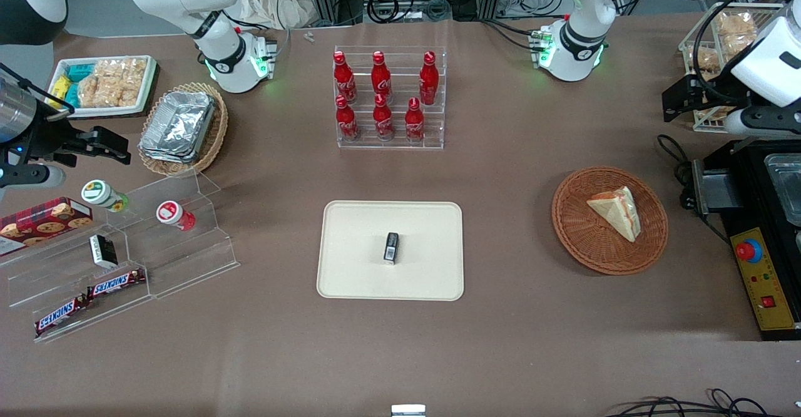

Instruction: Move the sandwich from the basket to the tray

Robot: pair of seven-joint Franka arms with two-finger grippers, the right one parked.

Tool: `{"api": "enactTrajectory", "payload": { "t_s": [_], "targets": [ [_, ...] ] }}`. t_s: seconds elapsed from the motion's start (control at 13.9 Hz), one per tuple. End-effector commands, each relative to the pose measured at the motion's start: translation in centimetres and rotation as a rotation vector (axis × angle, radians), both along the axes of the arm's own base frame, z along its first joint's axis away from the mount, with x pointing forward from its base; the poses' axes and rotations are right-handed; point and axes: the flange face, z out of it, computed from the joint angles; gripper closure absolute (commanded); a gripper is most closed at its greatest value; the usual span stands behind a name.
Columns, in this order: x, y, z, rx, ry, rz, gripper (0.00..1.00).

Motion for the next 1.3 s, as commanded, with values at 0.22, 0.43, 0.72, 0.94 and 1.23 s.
{"api": "enactTrajectory", "payload": {
  "t_s": [0.22, 0.43, 0.72, 0.94, 1.23],
  "targets": [
    [0.4, 0.1, 0.2, 0.004, -0.014, 0.000, 0.00],
    [0.5, 0.2, 0.3, 0.002, -0.017, 0.004, 0.00],
    [1.4, 0.7, -0.9, -0.022, 0.009, 0.218, 0.00],
    [1.6, 1.2, -3.7, 0.034, 0.066, 0.506, 0.00],
    [2.5, 2.1, -11.8, 0.081, 0.055, 0.647, 0.00]
  ]
}}
